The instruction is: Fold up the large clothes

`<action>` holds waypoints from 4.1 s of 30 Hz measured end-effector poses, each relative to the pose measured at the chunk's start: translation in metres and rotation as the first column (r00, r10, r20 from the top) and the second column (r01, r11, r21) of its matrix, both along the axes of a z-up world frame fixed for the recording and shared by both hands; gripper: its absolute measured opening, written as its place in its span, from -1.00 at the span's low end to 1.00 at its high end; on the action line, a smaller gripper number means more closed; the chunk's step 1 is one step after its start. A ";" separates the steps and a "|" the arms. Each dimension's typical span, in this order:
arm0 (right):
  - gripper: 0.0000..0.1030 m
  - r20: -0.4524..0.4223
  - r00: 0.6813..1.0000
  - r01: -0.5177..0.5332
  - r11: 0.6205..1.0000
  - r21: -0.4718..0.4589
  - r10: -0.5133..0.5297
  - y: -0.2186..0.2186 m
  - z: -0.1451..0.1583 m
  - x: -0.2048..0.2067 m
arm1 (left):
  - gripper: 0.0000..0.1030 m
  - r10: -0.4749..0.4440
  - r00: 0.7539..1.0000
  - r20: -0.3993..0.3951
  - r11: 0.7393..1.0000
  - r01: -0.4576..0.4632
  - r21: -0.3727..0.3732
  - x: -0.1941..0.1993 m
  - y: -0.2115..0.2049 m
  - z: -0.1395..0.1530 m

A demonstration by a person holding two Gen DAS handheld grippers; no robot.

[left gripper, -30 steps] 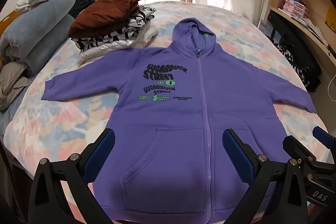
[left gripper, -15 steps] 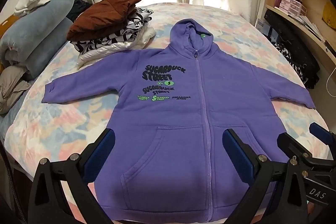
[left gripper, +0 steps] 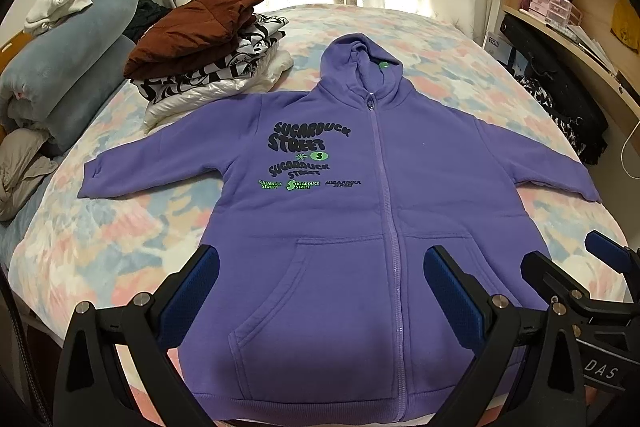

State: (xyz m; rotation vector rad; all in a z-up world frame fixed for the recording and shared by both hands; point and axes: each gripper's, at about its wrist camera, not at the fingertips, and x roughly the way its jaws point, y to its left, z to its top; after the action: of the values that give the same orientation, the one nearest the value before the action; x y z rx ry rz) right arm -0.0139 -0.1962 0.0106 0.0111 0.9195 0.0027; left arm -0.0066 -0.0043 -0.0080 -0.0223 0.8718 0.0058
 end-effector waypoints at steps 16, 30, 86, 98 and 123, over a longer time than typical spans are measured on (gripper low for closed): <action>1.00 -0.003 1.000 -0.002 1.000 0.005 0.002 0.003 -0.003 -0.001 | 0.97 -0.002 1.000 -0.006 1.000 0.002 -0.001 -0.001 -0.001 -0.004; 1.00 -0.004 1.000 -0.003 1.000 0.005 0.003 0.005 -0.006 -0.001 | 0.97 -0.001 1.000 -0.008 1.000 0.001 0.001 -0.002 0.000 -0.006; 1.00 0.451 0.881 0.209 0.973 -0.102 -0.142 -0.138 0.110 0.027 | 0.97 -0.158 0.962 0.221 0.984 0.173 -0.050 0.124 -0.109 0.090; 1.00 0.395 0.888 0.311 0.940 -0.139 -0.235 -0.248 0.112 0.069 | 0.97 -0.249 0.950 0.187 0.959 0.269 -0.092 0.210 -0.218 0.078; 0.77 -0.186 0.713 0.668 0.573 0.475 -0.676 -0.485 -0.135 0.086 | 0.74 -0.243 0.958 -0.152 0.968 0.231 -0.097 0.279 -0.317 -0.148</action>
State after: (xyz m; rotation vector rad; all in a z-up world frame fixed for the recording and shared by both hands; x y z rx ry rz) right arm 0.0716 -0.6811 -0.1244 0.8800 0.8242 -0.4743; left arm 0.2726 -0.3216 -0.1564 0.0102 1.0341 -0.2545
